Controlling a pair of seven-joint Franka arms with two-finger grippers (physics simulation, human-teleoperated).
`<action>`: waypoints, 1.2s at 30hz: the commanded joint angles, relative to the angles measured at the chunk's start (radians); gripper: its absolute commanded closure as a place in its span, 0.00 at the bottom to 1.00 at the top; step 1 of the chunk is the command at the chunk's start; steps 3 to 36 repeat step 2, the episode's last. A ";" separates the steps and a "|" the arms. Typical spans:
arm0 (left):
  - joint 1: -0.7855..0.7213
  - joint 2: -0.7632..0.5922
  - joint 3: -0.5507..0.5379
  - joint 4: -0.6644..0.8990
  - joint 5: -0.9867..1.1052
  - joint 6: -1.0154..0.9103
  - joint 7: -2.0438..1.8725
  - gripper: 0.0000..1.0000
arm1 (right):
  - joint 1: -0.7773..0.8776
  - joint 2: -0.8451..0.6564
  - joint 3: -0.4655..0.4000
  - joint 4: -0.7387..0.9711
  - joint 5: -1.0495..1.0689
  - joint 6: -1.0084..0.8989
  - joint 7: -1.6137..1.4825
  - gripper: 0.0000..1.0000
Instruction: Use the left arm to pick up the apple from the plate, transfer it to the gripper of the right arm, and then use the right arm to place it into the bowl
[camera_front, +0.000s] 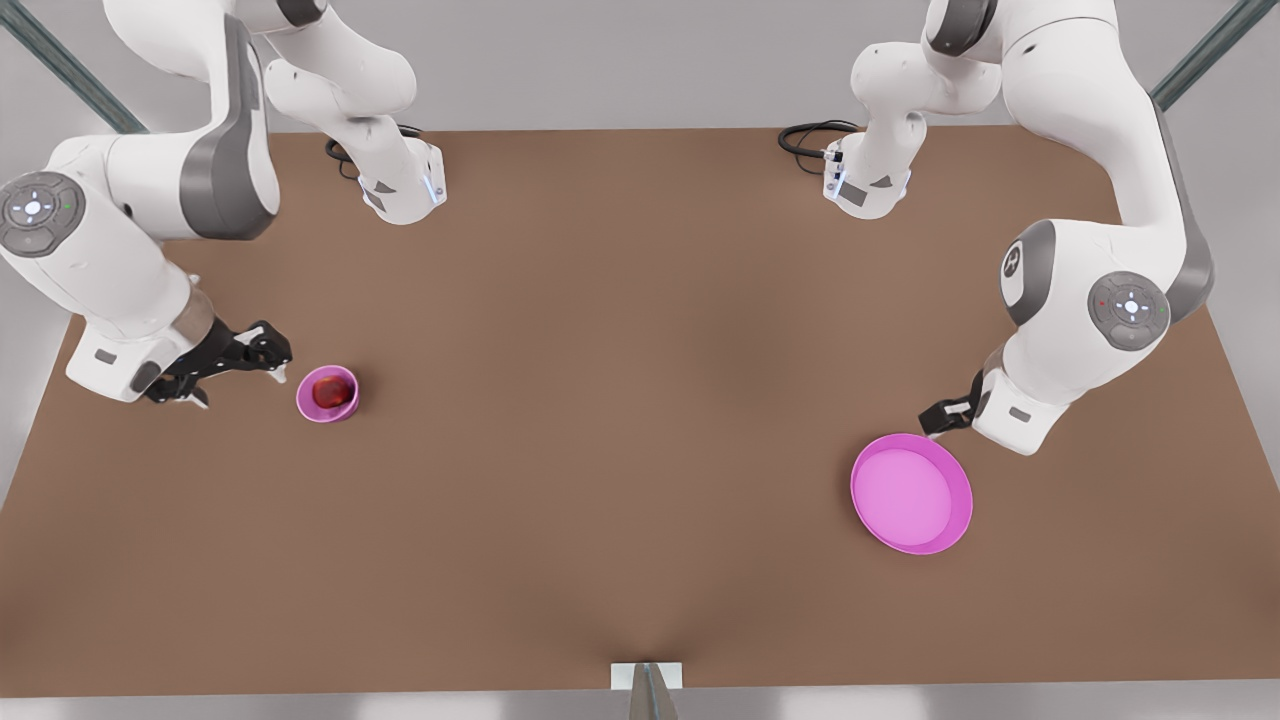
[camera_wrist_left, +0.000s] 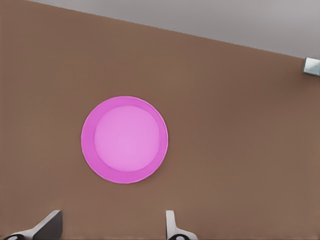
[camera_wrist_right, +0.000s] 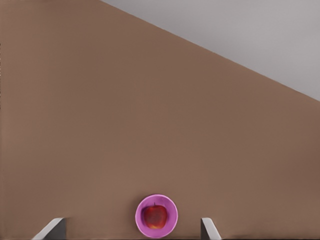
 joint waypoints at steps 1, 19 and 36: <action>-0.001 -0.001 0.000 0.001 0.001 -0.035 0.007 0.00 | 0.000 -0.001 -0.001 0.001 0.029 -0.049 0.328 0.00; -0.003 -0.001 0.000 0.003 0.001 -0.037 0.007 0.00 | 0.000 -0.001 0.000 0.001 0.030 -0.049 0.325 0.00; -0.003 -0.001 0.000 0.003 0.001 -0.037 0.007 0.00 | 0.000 -0.001 0.000 0.001 0.030 -0.049 0.325 0.00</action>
